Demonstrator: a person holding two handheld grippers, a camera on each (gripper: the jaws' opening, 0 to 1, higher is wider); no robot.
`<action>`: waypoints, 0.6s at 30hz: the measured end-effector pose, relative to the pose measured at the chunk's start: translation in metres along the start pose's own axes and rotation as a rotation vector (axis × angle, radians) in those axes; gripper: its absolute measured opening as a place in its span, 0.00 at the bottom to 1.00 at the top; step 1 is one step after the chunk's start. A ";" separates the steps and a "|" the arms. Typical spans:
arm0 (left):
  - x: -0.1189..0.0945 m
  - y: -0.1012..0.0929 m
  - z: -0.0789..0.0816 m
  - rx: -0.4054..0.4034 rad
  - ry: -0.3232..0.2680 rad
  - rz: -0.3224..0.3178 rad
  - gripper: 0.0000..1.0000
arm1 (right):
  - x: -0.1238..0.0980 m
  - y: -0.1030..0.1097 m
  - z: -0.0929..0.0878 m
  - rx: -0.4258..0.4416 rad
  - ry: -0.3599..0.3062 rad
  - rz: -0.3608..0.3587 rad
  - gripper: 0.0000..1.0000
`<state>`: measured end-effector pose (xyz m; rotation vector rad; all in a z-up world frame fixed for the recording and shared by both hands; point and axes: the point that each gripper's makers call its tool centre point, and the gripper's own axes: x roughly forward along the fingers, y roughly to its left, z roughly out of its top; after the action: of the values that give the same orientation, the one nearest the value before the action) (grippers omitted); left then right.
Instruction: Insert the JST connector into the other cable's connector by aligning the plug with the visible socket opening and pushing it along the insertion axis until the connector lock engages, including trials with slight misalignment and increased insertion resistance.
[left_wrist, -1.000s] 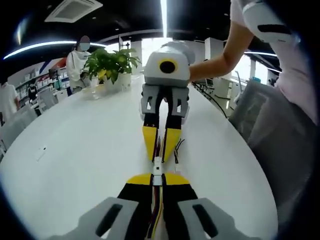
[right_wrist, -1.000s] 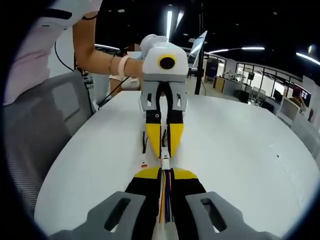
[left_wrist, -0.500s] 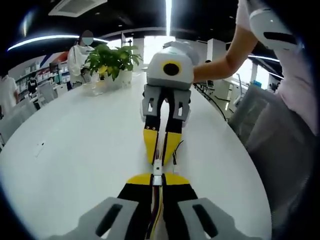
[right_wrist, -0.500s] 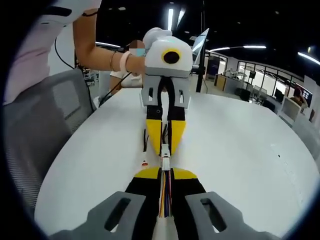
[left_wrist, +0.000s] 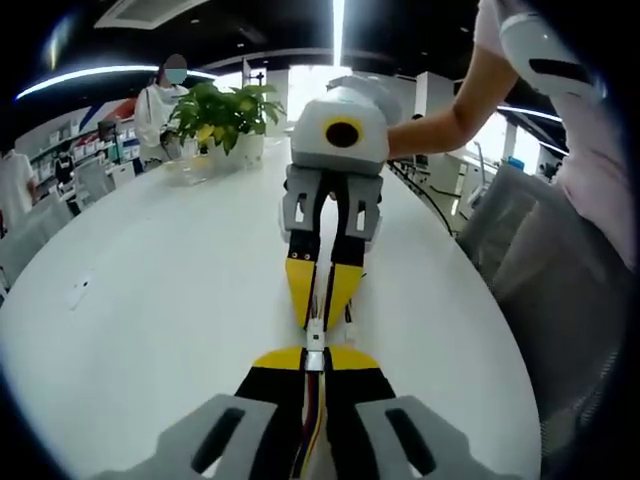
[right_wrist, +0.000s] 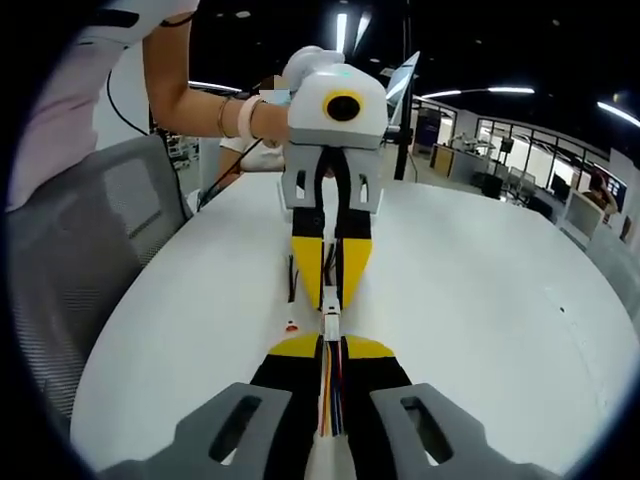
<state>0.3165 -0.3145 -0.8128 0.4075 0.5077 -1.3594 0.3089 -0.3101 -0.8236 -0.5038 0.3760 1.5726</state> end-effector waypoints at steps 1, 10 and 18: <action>0.000 0.000 0.000 0.002 0.000 0.002 0.00 | 0.000 0.000 0.000 0.000 0.003 -0.003 0.03; 0.002 0.003 -0.003 0.032 0.016 0.008 0.00 | -0.001 -0.002 -0.004 0.009 0.031 -0.011 0.03; 0.009 0.006 -0.005 0.073 0.035 0.013 0.00 | 0.001 -0.003 -0.004 0.013 0.048 -0.018 0.03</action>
<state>0.3234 -0.3183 -0.8225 0.4937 0.4845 -1.3633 0.3120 -0.3113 -0.8276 -0.5338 0.4167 1.5422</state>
